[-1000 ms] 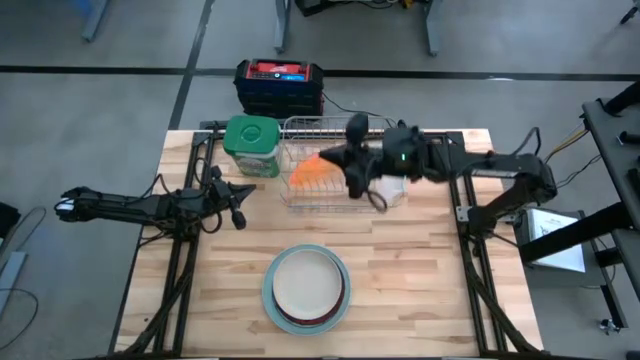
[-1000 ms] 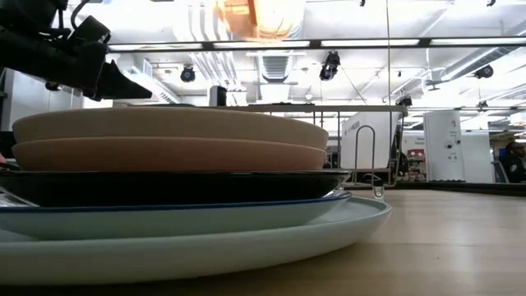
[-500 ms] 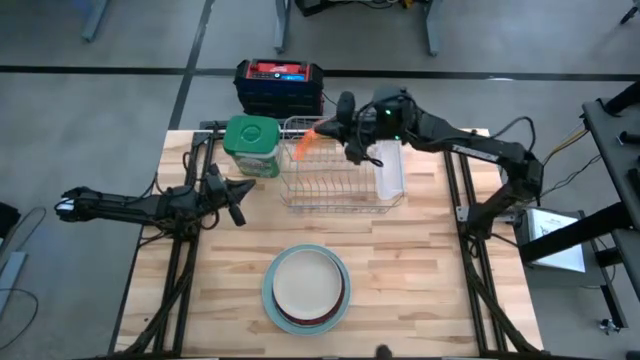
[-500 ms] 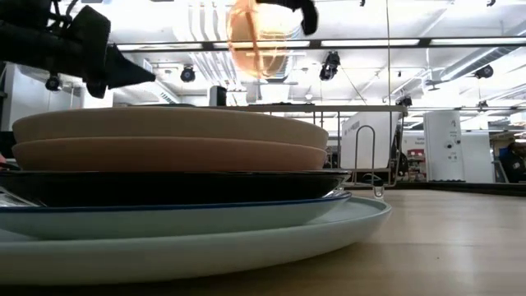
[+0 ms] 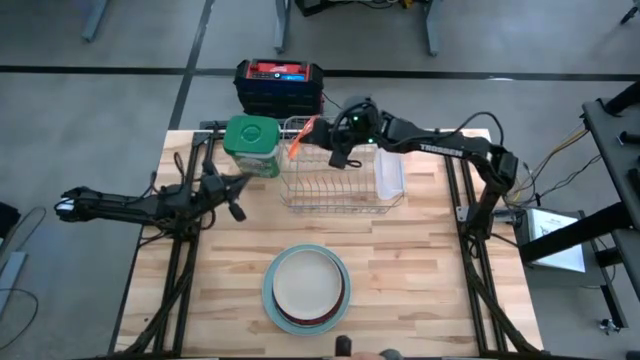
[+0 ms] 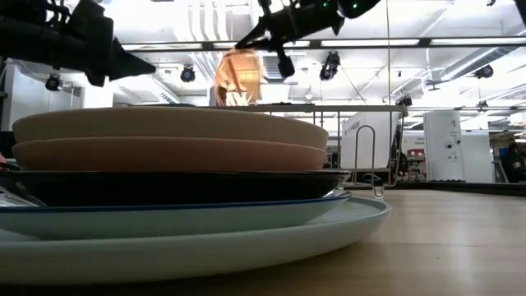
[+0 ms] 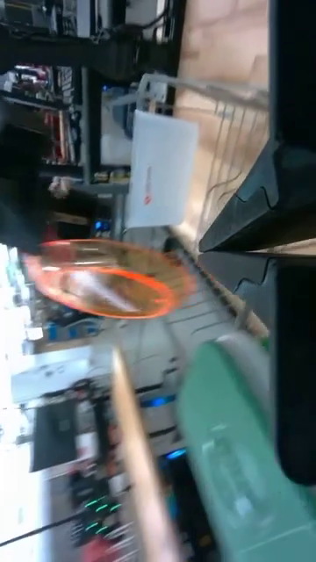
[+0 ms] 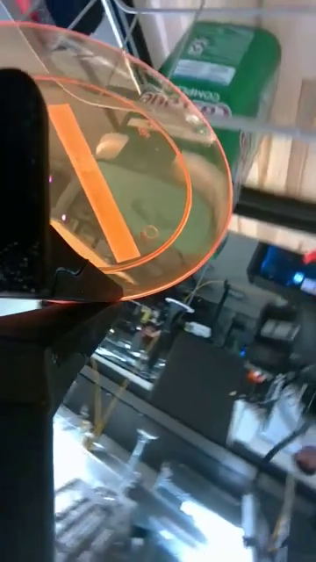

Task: Sort dishes
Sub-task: Put the orange plate in the dishwasher rack

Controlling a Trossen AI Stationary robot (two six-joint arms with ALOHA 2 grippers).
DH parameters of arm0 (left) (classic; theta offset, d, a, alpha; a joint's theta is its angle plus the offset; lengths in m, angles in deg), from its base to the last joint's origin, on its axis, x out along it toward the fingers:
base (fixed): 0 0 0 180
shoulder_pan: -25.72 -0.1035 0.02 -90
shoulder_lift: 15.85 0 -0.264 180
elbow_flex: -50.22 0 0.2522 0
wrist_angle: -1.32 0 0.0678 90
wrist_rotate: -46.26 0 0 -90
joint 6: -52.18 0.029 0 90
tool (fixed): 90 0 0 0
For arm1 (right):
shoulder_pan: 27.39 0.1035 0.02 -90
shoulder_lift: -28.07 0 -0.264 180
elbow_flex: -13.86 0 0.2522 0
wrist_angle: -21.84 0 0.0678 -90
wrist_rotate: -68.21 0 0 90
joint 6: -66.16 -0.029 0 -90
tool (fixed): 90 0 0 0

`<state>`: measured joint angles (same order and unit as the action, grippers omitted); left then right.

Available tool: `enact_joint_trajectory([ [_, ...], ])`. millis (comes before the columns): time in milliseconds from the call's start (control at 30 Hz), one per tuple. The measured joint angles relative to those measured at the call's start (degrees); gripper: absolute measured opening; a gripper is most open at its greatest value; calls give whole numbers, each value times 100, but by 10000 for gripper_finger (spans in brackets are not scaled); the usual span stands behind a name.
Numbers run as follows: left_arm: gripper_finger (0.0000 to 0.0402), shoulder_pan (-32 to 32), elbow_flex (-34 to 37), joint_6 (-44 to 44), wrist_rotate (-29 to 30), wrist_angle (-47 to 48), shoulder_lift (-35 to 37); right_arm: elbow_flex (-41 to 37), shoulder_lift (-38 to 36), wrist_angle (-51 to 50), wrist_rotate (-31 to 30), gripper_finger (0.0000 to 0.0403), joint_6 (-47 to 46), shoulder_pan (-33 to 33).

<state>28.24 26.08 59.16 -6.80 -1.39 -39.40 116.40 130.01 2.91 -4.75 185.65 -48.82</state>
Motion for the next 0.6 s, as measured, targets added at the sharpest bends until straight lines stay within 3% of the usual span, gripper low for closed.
enact_joint_trajectory([
  [300, 0, 0, 0, 1724, 12, -591, 1, 0, 396, -36, 0, 0, 1241, -2],
  [600, 0, -4, 0, 2735, 17, -870, 2, 2, 625, -216, 301, 0, 1826, 2],
])
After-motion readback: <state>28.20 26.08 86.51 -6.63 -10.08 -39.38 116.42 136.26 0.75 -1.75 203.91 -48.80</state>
